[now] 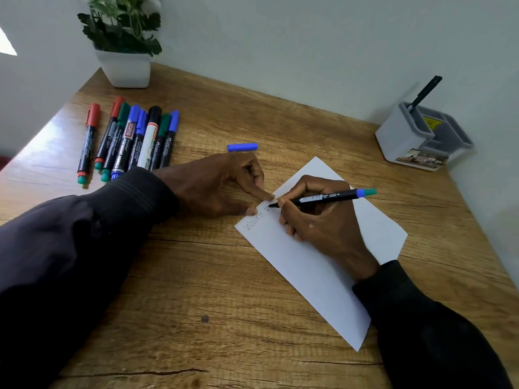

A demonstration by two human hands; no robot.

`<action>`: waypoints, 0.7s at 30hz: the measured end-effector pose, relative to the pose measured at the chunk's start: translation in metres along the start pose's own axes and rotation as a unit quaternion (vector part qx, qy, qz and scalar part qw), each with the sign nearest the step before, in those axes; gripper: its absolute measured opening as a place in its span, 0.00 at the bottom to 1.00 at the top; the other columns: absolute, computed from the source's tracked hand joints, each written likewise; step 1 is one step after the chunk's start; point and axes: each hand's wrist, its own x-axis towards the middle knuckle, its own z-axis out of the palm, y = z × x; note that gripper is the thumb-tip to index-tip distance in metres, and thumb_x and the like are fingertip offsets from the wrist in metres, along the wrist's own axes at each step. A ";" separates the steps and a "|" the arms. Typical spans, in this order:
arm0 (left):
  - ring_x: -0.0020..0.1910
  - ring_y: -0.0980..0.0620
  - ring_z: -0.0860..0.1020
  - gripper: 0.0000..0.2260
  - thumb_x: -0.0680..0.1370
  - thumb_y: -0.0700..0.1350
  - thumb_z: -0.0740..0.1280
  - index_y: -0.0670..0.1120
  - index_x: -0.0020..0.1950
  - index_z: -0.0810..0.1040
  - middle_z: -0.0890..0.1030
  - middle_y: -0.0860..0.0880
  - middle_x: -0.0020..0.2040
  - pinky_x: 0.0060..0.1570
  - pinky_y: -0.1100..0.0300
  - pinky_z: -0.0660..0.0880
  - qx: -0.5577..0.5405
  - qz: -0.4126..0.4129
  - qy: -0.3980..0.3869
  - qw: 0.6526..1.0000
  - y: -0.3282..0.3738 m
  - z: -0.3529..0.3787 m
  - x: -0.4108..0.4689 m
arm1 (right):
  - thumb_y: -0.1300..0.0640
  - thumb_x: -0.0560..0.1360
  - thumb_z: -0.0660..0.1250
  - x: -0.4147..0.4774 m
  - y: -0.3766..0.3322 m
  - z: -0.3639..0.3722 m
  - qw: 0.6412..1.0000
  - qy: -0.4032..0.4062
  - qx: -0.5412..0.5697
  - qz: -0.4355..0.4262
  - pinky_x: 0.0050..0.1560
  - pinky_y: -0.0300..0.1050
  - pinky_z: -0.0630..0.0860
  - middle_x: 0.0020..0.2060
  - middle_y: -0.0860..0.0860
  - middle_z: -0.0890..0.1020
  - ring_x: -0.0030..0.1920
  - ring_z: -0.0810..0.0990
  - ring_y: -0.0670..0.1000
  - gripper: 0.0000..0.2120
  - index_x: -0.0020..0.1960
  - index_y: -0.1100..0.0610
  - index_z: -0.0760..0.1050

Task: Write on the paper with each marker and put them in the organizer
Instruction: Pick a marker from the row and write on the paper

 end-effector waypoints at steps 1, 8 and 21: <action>0.53 0.67 0.74 0.12 0.73 0.46 0.75 0.50 0.55 0.79 0.76 0.59 0.53 0.49 0.76 0.71 -0.004 -0.002 0.001 1.000 0.000 0.000 0.000 | 0.66 0.76 0.73 0.000 0.000 0.000 1.000 0.000 -0.003 0.004 0.29 0.36 0.76 0.31 0.54 0.84 0.27 0.82 0.49 0.05 0.42 0.60 0.83; 0.55 0.67 0.72 0.12 0.73 0.46 0.74 0.55 0.55 0.80 0.74 0.61 0.55 0.50 0.78 0.70 0.003 0.001 -0.005 1.000 0.000 -0.001 -0.001 | 0.64 0.73 0.74 0.002 -0.002 0.000 1.000 0.011 -0.017 0.015 0.27 0.37 0.75 0.30 0.56 0.83 0.25 0.81 0.51 0.05 0.38 0.62 0.82; 0.56 0.67 0.72 0.12 0.73 0.47 0.75 0.54 0.55 0.79 0.75 0.61 0.55 0.50 0.79 0.69 -0.001 0.010 -0.002 1.000 -0.002 -0.001 -0.001 | 0.68 0.77 0.73 0.001 -0.002 0.000 0.999 0.014 -0.015 0.031 0.26 0.40 0.76 0.31 0.56 0.84 0.26 0.82 0.53 0.08 0.41 0.59 0.82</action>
